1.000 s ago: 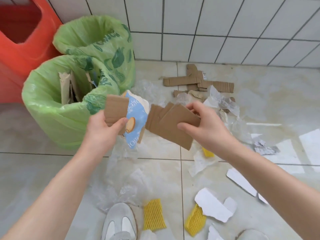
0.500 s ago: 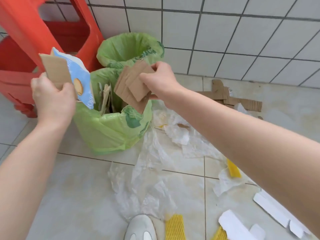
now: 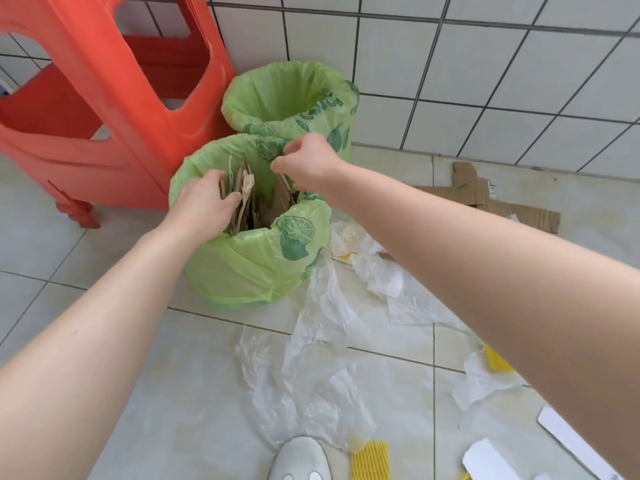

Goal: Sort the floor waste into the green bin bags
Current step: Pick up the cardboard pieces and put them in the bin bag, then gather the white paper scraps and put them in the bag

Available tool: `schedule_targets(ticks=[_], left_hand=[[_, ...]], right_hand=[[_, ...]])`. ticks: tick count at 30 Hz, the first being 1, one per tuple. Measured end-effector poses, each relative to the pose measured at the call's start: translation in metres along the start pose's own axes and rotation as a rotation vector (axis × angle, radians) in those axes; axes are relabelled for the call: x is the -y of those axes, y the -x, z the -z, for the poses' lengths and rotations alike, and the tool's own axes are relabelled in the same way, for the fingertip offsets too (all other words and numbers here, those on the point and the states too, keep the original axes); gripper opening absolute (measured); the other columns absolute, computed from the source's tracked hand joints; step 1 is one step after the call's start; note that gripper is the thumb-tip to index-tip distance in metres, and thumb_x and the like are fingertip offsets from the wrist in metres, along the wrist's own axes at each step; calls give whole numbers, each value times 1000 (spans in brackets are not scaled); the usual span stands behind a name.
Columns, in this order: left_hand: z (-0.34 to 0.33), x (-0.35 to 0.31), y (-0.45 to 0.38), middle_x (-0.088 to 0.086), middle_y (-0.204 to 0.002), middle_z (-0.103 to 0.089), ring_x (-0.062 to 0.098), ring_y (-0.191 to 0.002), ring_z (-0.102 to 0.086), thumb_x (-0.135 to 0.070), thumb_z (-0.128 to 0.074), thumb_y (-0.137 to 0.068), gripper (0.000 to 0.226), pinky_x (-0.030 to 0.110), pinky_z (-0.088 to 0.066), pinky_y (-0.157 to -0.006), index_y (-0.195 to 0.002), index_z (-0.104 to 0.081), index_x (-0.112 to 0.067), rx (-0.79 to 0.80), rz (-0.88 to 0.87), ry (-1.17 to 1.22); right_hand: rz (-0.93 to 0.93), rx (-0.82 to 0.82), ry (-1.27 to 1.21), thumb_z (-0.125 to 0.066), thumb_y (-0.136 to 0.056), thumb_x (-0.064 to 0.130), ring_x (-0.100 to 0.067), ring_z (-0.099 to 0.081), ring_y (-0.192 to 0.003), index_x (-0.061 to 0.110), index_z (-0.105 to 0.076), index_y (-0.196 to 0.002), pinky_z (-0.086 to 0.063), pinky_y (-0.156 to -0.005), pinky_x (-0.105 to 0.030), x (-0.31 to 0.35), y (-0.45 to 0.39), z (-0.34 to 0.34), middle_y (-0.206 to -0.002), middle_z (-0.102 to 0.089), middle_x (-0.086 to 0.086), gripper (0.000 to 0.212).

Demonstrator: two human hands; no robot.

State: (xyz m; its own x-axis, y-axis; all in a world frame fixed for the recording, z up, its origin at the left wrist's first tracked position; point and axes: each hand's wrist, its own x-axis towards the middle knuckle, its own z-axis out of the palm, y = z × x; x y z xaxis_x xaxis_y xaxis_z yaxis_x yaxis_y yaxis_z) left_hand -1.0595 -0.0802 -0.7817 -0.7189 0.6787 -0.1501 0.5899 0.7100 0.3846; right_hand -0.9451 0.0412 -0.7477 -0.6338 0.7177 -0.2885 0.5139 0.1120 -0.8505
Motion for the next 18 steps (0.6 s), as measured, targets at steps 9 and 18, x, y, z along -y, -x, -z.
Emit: schedule_targets(ticks=[9,18], left_hand=[[-12,-34,40,11,-128,-56,28,-122,-44,-13,-49,-89,42,39,-38,-99,-131,-47,-10,-260,-212,127],[-104,-93,121,2,-105,-62,22,-108,-51,-7,-59,-80,32,32,-42,-92,-112,-58,-10,-143,-581,161]], right_hand=[[5,-19,-30,-48,-92,10,-22,-65,-100,8,-58,-122,-56,-89,-39,-65,34,49,-117,-63,-7,32],[-186,-43,21,-58,-89,9,-21,-65,-96,14,-64,-107,-57,-84,-39,-198,145,108,-99,-68,-7,20]])
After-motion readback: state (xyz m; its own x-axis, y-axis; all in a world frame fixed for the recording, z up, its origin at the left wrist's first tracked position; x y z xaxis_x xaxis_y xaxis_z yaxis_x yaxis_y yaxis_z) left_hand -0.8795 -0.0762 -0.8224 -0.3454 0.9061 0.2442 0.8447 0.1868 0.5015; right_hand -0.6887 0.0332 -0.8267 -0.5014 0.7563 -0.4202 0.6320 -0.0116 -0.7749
